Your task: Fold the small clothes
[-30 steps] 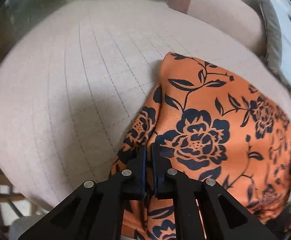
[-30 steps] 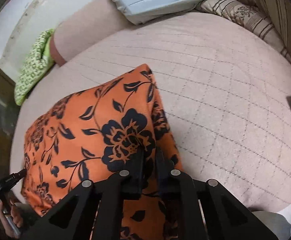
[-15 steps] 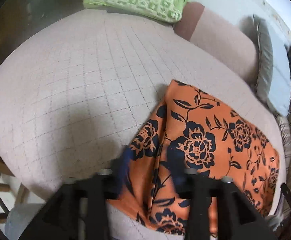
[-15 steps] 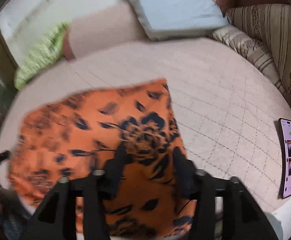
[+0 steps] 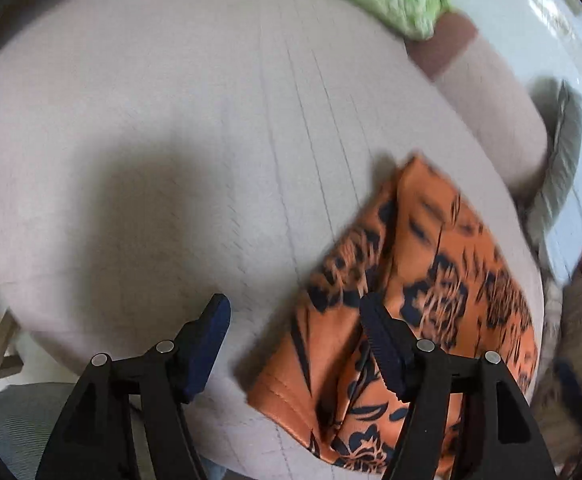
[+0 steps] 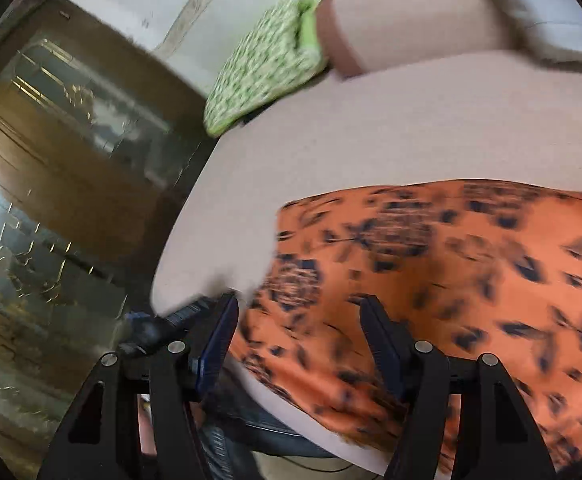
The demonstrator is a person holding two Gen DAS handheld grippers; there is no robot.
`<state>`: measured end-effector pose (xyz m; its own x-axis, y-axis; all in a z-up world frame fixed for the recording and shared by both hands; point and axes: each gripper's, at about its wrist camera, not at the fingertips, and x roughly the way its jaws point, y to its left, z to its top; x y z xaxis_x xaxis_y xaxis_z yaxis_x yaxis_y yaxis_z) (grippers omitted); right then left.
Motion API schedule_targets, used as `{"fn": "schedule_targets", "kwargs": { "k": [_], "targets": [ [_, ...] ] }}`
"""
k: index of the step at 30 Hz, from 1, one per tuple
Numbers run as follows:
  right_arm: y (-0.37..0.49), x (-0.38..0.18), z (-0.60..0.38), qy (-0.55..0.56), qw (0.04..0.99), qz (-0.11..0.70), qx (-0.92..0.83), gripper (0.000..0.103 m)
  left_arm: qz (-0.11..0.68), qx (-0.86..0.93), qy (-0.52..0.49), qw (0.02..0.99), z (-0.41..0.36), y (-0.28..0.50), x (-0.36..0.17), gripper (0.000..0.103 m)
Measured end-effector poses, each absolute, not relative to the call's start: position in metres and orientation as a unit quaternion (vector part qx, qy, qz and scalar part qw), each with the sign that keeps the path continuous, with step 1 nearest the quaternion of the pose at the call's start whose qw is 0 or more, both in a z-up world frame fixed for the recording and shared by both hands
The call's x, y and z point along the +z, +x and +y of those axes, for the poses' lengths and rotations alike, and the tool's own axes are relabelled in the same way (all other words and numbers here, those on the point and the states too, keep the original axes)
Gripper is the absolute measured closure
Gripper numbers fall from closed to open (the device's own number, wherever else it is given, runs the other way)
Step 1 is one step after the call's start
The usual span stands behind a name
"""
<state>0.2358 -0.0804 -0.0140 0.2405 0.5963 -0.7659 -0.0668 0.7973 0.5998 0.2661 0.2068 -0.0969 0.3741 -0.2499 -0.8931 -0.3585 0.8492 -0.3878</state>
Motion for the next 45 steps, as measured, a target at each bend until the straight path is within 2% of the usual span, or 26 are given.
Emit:
{"fn": "schedule_targets", "kwargs": {
  "k": [2,5,8,9,11,12,16,25,28,30,33,34,38,40,42,45],
  "targets": [
    [0.258,-0.027,-0.055,0.215,0.734,0.604,0.224,0.037,0.56,0.015,-0.243,0.792,0.196,0.273,-0.094,0.031],
    [0.282,-0.047,-0.029,0.19,0.709,0.644,0.216,0.037,0.581,-0.044,-0.244,0.776,0.182,0.28,-0.1,0.03],
    [0.303,-0.066,-0.003,0.158,0.683,0.683,0.206,0.037,0.586,-0.038,-0.201,0.784,0.171,0.284,-0.099,0.035],
    [0.311,-0.073,0.008,0.145,0.672,0.696,0.205,0.037,0.583,-0.034,-0.199,0.787,0.171,0.284,-0.098,0.058],
    [0.323,-0.089,0.027,0.124,0.646,0.728,0.195,0.037,0.585,-0.071,-0.249,0.768,0.178,0.285,-0.102,0.089],
    [0.327,-0.095,0.033,0.119,0.637,0.737,0.192,0.037,0.581,-0.073,-0.264,0.766,0.181,0.285,-0.103,0.092],
    [0.339,-0.117,0.064,0.088,0.599,0.775,0.18,0.037,0.545,-0.104,-0.328,0.765,0.198,0.279,-0.093,0.094],
    [0.333,-0.139,0.117,-0.069,0.578,0.802,0.134,0.037,0.501,-0.139,-0.349,0.78,0.202,0.268,-0.076,0.096],
    [0.324,-0.14,0.123,-0.114,0.598,0.785,0.116,0.051,0.481,-0.142,-0.339,0.796,0.203,0.265,-0.065,0.1],
    [0.32,-0.142,0.121,-0.135,0.604,0.778,0.111,0.076,0.464,-0.15,-0.339,0.805,0.203,0.259,-0.056,0.102],
    [0.324,-0.126,0.098,-0.083,0.619,0.772,0.119,0.089,0.463,-0.135,-0.311,0.819,0.199,0.254,-0.052,0.102],
    [0.324,-0.118,0.093,-0.078,0.625,0.766,0.129,0.09,0.471,-0.135,-0.304,0.817,0.194,0.254,-0.056,0.102],
    [0.317,-0.093,0.07,-0.05,0.642,0.751,0.149,0.091,0.448,-0.128,-0.329,0.822,0.206,0.248,-0.049,0.099],
    [0.315,-0.091,0.066,-0.035,0.646,0.746,0.155,0.091,0.429,-0.1,-0.354,0.825,0.22,0.238,-0.048,0.082],
    [0.315,-0.089,0.054,-0.018,0.647,0.744,0.164,0.09,0.421,-0.061,-0.363,0.829,0.23,0.232,-0.051,0.026],
    [0.32,-0.09,0.05,0.008,0.639,0.75,0.171,0.09,0.446,-0.091,-0.367,0.811,0.217,0.24,-0.062,0.024]
  ]
}}
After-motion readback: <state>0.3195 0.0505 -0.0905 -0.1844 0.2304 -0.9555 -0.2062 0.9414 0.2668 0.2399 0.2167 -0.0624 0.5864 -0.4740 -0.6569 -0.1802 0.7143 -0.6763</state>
